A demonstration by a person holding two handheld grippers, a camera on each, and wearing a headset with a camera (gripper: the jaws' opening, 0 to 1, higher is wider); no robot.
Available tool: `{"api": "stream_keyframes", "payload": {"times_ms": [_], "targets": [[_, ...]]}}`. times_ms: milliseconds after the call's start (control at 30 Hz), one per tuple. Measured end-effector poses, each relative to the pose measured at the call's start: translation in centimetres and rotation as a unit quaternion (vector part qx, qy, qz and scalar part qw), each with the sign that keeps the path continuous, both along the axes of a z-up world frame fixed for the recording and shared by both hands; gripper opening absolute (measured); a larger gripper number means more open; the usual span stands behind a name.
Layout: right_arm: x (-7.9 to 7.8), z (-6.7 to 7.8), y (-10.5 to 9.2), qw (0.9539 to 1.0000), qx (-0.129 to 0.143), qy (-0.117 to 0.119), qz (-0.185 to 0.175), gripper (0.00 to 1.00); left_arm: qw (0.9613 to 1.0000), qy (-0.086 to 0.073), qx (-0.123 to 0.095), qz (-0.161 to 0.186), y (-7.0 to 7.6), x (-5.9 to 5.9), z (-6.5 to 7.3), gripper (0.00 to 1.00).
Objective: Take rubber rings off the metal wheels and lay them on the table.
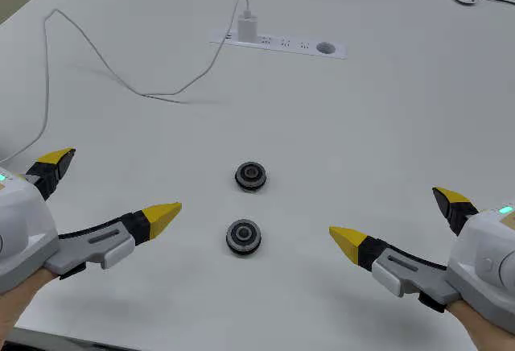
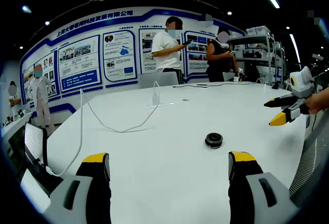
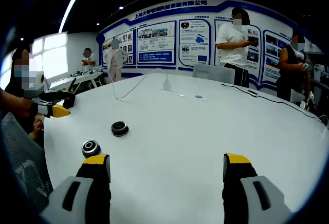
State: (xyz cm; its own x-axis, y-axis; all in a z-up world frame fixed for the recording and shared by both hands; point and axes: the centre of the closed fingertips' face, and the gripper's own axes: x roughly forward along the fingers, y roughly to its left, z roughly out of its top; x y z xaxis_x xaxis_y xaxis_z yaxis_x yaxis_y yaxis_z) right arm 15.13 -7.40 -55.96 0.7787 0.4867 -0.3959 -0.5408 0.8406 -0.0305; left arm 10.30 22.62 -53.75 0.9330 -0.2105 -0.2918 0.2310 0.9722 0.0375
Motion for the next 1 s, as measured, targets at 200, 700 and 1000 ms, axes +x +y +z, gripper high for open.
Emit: {"api": "stream_keyframes", "payload": {"times_ms": [200,700,1000], "targets": [[-0.14,-0.18,-0.11,1.0,0.005,0.007,0.0,0.89,1.0,0.0,0.002,0.0,-0.01,-0.08,0.07,0.98],[-0.36,-0.46,0.01,0.9999,0.003,0.013,0.004,0.87,0.9999,-0.001,0.012,0.004,0.34,-0.24,0.5,0.96],[-0.34,-0.43,-0.17,0.9999,0.004,0.016,0.004,0.86,0.9998,0.002,0.02,-0.002,-0.05,-0.09,0.41,0.94]]}}
